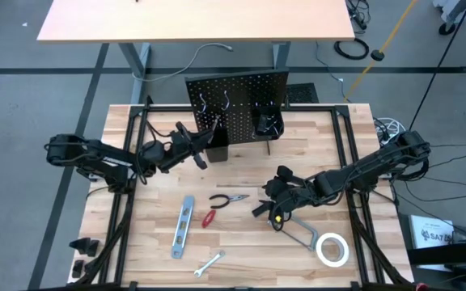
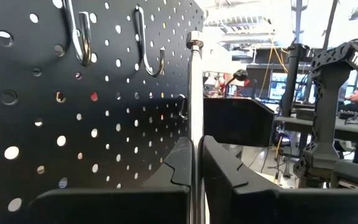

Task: Hang tools onto peg board
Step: Put the silver telescopic magnetic pen into the left black bin on the pegboard

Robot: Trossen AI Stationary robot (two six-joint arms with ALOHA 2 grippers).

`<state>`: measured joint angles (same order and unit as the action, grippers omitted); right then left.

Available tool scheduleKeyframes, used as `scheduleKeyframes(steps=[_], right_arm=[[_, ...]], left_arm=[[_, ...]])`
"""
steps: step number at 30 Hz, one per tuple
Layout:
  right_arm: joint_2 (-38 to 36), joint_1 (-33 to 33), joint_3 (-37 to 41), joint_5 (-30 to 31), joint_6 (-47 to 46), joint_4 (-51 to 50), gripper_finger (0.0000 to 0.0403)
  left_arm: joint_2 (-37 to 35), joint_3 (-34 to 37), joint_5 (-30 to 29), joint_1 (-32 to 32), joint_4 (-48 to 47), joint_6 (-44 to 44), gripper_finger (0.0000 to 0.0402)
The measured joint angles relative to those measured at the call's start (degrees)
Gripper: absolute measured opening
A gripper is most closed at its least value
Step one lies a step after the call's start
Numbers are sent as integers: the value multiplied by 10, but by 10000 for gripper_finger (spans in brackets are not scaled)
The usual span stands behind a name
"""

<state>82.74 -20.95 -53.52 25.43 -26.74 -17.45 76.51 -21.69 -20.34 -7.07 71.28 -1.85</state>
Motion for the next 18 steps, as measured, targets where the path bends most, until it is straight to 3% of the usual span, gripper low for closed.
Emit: scheduleKeyframes(steps=[18], right_arm=[[0,0,0,0,0,0,222]], left_arm=[[0,0,-27,0,-19,0,35]])
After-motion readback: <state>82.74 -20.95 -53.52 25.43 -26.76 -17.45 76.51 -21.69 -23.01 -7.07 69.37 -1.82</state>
